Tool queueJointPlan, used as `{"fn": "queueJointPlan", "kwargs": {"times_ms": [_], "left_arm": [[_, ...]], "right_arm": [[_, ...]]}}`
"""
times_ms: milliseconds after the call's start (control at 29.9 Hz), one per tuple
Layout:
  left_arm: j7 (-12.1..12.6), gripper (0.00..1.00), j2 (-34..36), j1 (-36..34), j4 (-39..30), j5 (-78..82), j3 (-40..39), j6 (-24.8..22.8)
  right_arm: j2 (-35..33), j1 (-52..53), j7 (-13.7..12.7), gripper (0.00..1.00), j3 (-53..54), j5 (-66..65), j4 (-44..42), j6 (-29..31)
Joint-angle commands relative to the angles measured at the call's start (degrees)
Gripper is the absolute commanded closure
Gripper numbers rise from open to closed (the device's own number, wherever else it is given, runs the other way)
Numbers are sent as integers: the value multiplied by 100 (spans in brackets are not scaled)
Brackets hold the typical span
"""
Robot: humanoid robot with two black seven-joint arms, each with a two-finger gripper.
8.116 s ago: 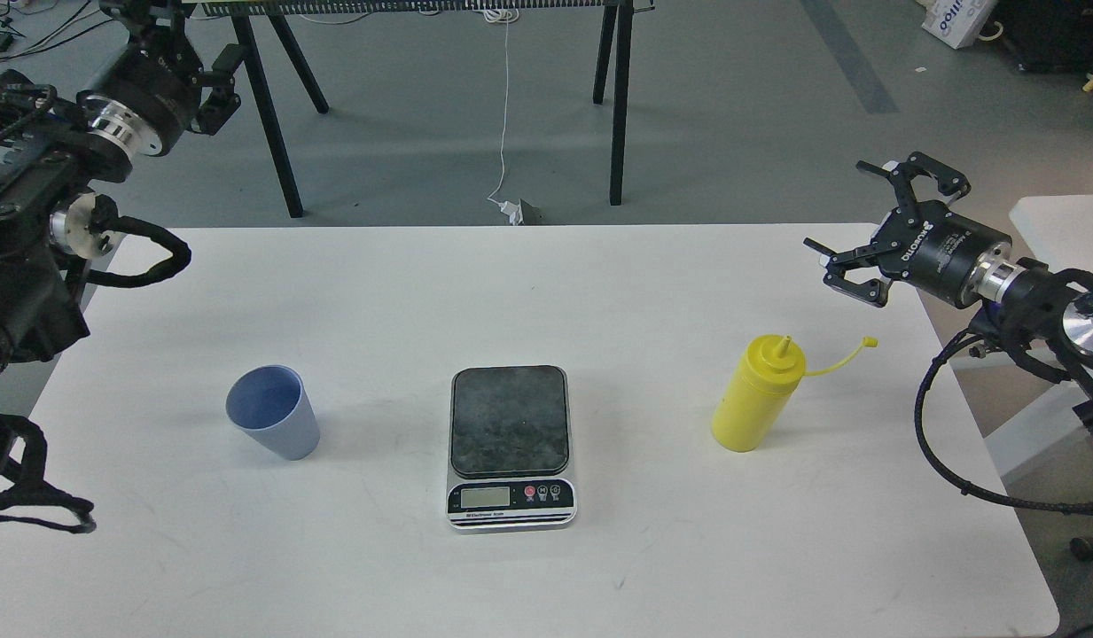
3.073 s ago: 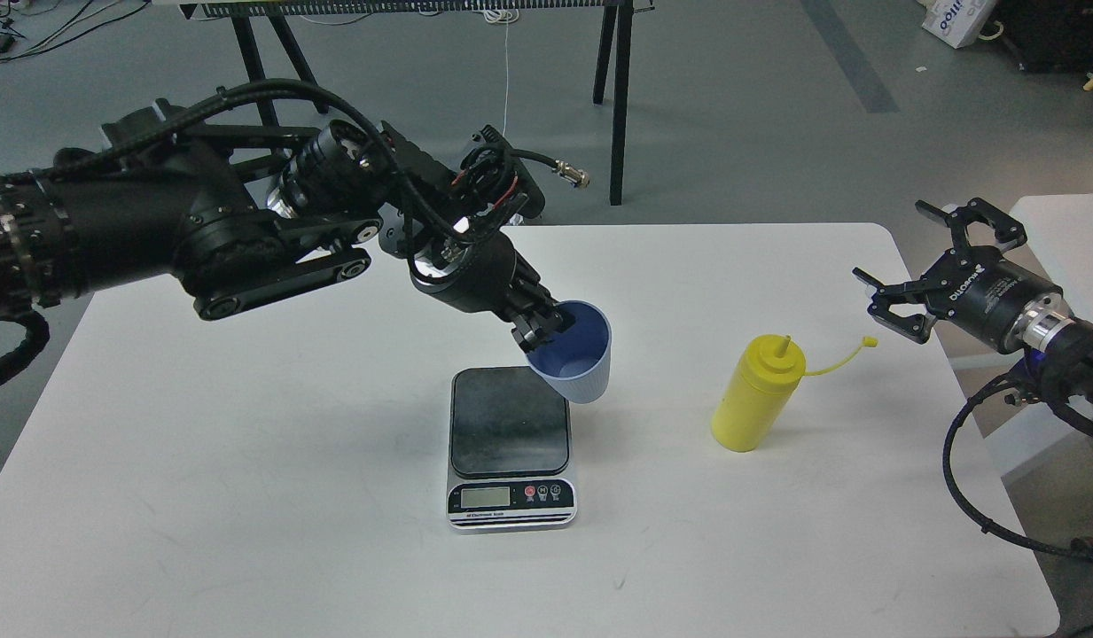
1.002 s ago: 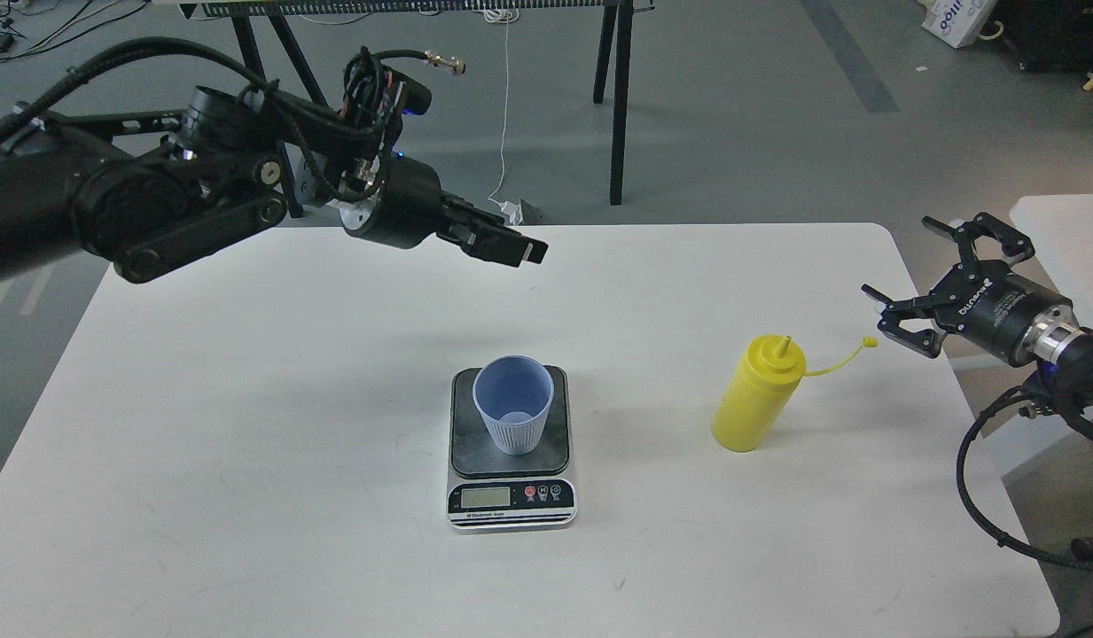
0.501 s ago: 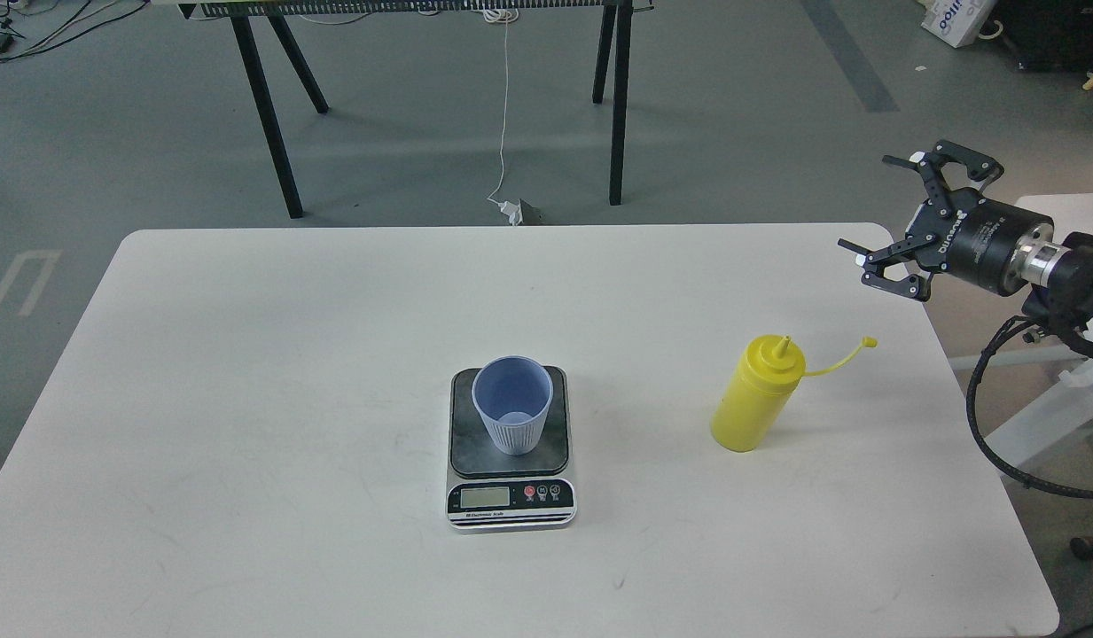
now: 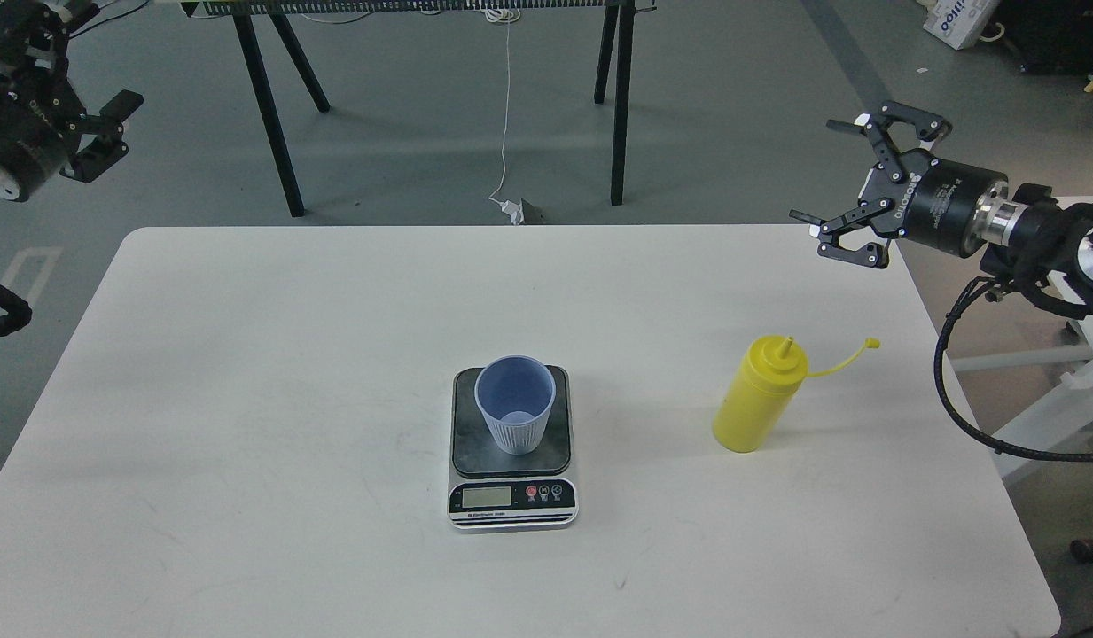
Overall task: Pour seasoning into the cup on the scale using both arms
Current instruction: 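Open the left gripper and withdraw the left arm away from the cup, then move the right gripper to the yellow bottle and grasp it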
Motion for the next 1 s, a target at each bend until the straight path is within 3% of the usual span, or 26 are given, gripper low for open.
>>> {"fn": "queueJointPlan", "kwargs": {"times_ms": [0, 200, 334, 401, 635, 969], "left_arm": [[-1, 1, -23, 164, 42, -9, -11, 0], [-1, 1, -23, 665, 42, -18, -292, 0], [-1, 1, -31, 955, 42, -44, -608, 0], [-1, 1, -101, 1070, 42, -44, -670, 0], [-1, 1, -198, 1185, 42, -44, -679, 0], [-1, 1, -304, 1185, 51, -44, -688, 0]], "right_arm": [[-669, -194, -1, 1, 661, 636, 98, 0], [-1381, -1704, -1, 1, 847, 4044, 115, 0], [-1312, -3057, -1, 1, 917, 5979, 229, 0], [-910, -3708, -1, 1, 917, 6439, 404, 0], [331, -5098, -1, 1, 952, 5793, 1125, 0], [569, -5082, -1, 1, 917, 4121, 1434, 0]]}}
